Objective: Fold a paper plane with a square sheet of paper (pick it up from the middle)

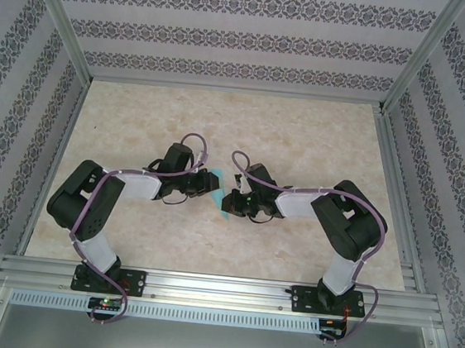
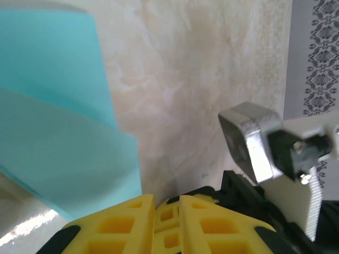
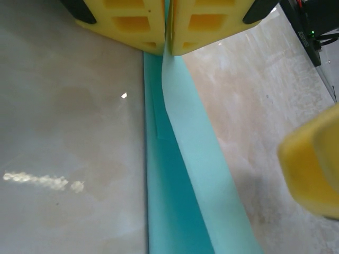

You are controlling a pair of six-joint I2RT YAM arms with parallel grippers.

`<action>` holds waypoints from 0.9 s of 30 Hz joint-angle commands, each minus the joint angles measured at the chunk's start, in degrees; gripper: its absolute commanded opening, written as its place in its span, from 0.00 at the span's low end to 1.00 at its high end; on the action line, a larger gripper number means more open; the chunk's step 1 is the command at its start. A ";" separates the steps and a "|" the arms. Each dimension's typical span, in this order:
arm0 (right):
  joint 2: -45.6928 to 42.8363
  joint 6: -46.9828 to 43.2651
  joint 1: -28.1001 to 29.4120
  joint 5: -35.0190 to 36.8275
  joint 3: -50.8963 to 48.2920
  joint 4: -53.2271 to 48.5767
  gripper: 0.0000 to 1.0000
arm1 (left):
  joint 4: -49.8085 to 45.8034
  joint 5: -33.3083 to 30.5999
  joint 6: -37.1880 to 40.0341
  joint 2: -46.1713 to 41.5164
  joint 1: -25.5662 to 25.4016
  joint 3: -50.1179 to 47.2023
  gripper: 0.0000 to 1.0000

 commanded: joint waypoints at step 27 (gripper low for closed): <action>-4.56 0.61 1.00 0.46 0.45 -2.53 0.22 | -2.78 -4.53 0.22 6.26 -0.81 0.26 0.12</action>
